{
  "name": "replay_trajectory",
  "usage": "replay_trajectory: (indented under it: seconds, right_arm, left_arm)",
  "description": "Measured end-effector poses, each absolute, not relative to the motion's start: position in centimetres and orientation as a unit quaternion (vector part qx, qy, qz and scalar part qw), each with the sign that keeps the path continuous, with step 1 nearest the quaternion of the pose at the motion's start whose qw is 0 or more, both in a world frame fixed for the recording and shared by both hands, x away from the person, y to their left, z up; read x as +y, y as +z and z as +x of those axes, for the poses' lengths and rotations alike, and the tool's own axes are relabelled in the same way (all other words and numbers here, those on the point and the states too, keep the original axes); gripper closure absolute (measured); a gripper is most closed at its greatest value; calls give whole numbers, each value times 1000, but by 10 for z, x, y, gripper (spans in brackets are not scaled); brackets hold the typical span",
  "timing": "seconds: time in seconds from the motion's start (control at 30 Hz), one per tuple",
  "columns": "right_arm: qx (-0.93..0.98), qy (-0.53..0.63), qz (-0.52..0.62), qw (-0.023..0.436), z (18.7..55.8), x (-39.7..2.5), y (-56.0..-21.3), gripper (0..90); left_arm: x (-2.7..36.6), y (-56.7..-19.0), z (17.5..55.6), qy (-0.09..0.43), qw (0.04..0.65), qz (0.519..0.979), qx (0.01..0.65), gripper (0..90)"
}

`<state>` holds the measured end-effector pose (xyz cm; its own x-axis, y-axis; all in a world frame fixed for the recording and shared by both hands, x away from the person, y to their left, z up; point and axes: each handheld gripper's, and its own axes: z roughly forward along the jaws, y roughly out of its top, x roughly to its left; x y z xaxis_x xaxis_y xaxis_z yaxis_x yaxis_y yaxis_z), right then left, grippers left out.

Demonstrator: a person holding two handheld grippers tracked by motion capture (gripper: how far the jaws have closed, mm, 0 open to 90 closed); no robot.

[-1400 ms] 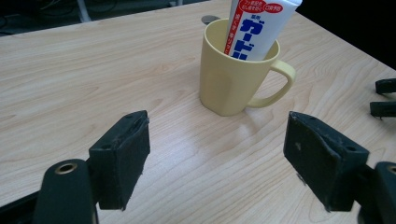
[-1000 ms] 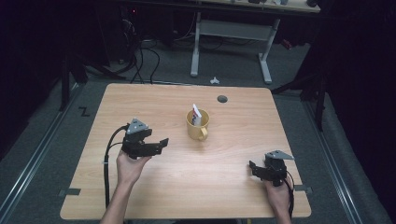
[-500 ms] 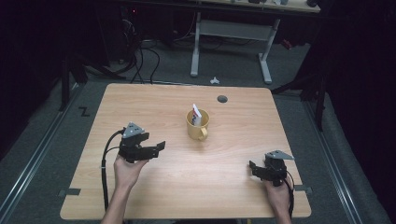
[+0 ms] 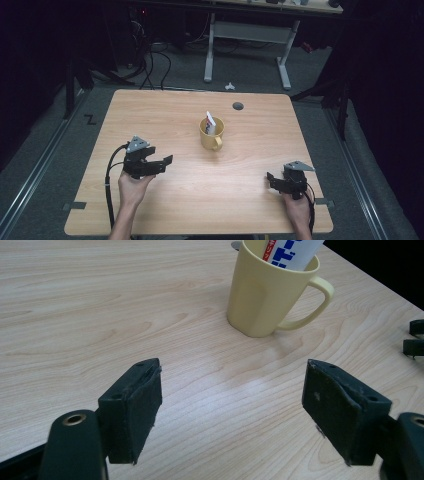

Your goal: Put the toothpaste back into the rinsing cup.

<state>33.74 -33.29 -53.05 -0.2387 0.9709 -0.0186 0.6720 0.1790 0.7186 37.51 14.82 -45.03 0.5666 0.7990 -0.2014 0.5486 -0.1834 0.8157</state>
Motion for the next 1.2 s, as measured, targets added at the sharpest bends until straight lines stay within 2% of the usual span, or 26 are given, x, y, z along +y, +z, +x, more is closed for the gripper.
replay_trajectory:
  seconds: [0.53, 1.2]
  right_arm:
    - [727, 302, 565, 248, 337, -333, -530, 252]
    - [727, 302, 565, 248, 337, -333, -530, 252]
  left_arm:
    - [154, -462, 369, 145, 443, 759, 454, 245]
    - [164, -480, 365, 130, 441, 751, 474, 246]
